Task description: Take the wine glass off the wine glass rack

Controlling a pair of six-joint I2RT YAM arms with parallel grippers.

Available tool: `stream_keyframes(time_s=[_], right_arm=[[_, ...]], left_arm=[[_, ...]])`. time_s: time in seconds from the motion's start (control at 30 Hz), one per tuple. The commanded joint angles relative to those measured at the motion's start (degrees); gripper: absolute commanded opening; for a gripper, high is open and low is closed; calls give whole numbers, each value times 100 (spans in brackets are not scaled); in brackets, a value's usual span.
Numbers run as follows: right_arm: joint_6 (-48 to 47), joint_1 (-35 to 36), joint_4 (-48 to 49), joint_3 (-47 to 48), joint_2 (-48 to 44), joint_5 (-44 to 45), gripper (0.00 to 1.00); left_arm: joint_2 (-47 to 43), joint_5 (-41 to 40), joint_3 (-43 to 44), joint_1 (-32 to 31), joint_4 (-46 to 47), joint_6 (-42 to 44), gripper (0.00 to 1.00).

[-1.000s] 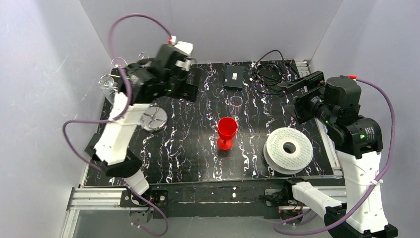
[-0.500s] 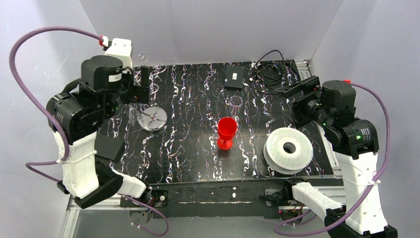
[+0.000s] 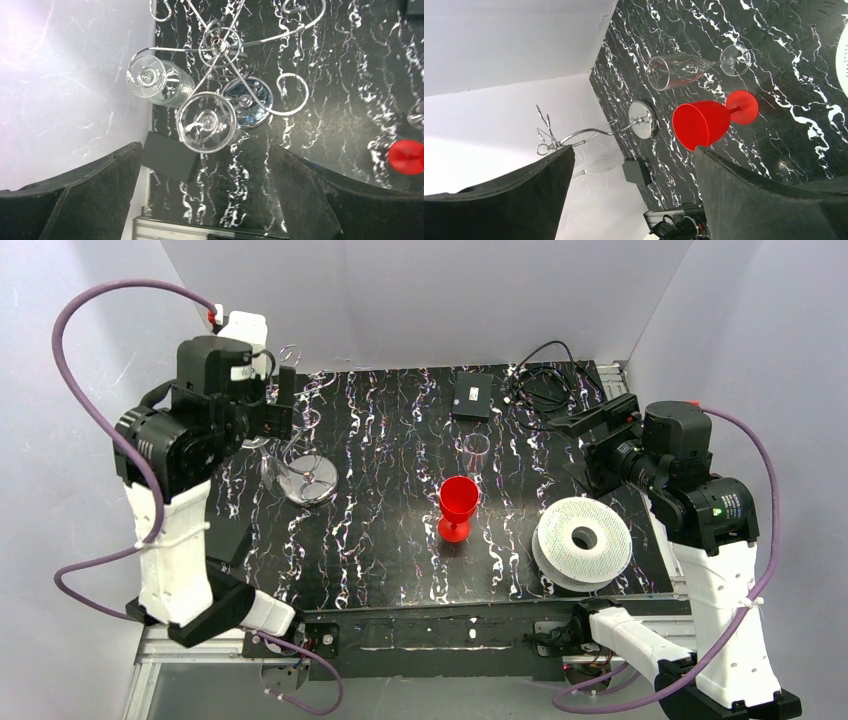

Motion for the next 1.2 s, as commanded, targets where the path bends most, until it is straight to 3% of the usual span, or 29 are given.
stream_keyframes(time_s=[0.0,0.23,0.67,1.17], right_arm=[[25,-26,251,-39,-18,-216,96],[-14,-30,214,-67,-46,-192,96],[-33,-30,411,-138,35,-353,97],[-44,-30,590,-80,208,-523,97]], left_arm=[[294,947,305,747,-1342,-457,98],[310,1927,-265,1611,-1261,-826,98],[299,1481,-989,1897,-1357,-924,98],[739,1058,-1064,2101,-1388,-1143,93]])
